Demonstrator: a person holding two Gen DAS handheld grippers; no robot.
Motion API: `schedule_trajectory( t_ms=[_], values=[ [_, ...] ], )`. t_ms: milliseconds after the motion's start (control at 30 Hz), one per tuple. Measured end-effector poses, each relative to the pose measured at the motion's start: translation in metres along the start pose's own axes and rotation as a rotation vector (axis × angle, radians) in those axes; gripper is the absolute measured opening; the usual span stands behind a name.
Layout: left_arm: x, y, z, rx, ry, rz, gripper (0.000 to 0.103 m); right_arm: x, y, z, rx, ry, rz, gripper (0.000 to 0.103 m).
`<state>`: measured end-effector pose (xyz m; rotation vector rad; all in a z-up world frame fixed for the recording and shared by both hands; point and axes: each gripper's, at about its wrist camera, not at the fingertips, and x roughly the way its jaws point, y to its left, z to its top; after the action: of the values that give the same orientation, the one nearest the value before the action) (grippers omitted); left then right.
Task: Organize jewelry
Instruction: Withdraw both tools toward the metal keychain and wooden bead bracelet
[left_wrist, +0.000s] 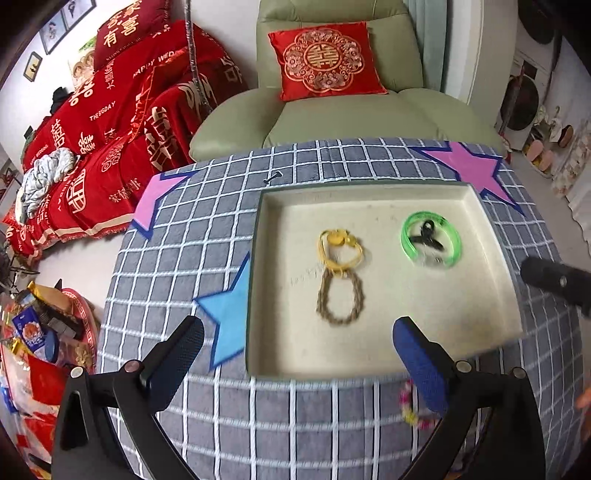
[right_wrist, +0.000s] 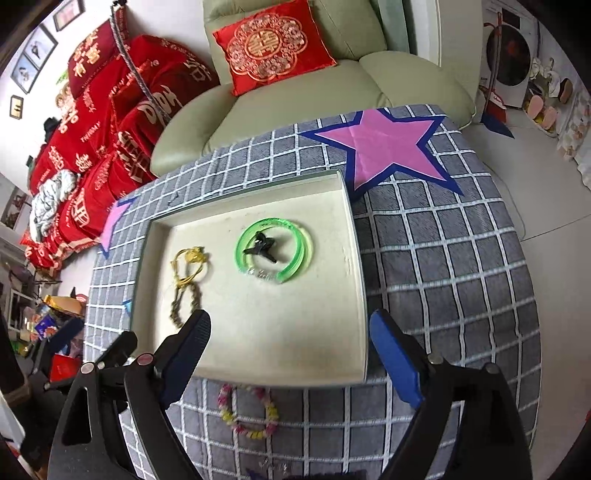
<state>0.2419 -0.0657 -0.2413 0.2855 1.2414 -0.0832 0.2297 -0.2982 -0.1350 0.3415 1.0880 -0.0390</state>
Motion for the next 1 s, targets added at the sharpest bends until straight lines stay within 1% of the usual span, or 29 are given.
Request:
schedule_trajectory(
  t_ms=[133, 200, 400, 533, 633, 800, 867, 900, 933, 1000],
  values=[
    [0.007, 0.009, -0.033, 0.001, 0.032, -0.018, 0.103, -0.022, 0.004, -0.019, 0.008, -0.027, 0.025, 0.09],
    [0.012, 0.014, -0.053, 0.006, 0.052, -0.014, 0.103, -0.032, 0.005, -0.028, 0.02, -0.04, 0.026, 0.09],
    [0.02, 0.046, -0.098, -0.014, 0.105, -0.015, 0.103, -0.058, 0.006, -0.058, 0.029, -0.04, -0.008, 0.091],
    [0.035, 0.064, -0.122, -0.054, 0.145, 0.001, 0.103, -0.07, 0.004, -0.083, 0.049, 0.002, -0.034, 0.091],
    [0.048, 0.077, -0.136, -0.076, 0.183, -0.002, 0.103, -0.076, 0.003, -0.103, 0.053, 0.035, -0.055, 0.091],
    [0.065, 0.079, -0.152, -0.051, 0.237, -0.017, 0.103, -0.083, 0.002, -0.137, 0.065, 0.098, -0.068, 0.091],
    [0.071, 0.088, -0.162, -0.043, 0.257, -0.026, 0.103, -0.085, 0.001, -0.15, 0.074, 0.115, -0.074, 0.091],
    [0.079, 0.089, -0.168, -0.042, 0.271, -0.026, 0.103, -0.085, 0.001, -0.157, 0.081, 0.127, -0.077, 0.091],
    [0.077, 0.097, -0.172, -0.046, 0.28, -0.027, 0.103, -0.085, 0.001, -0.163, 0.088, 0.137, -0.078, 0.091],
    [0.09, 0.1, -0.18, -0.061, 0.314, -0.039, 0.103, -0.085, -0.001, -0.179, 0.102, 0.162, -0.082, 0.091]
  ],
)
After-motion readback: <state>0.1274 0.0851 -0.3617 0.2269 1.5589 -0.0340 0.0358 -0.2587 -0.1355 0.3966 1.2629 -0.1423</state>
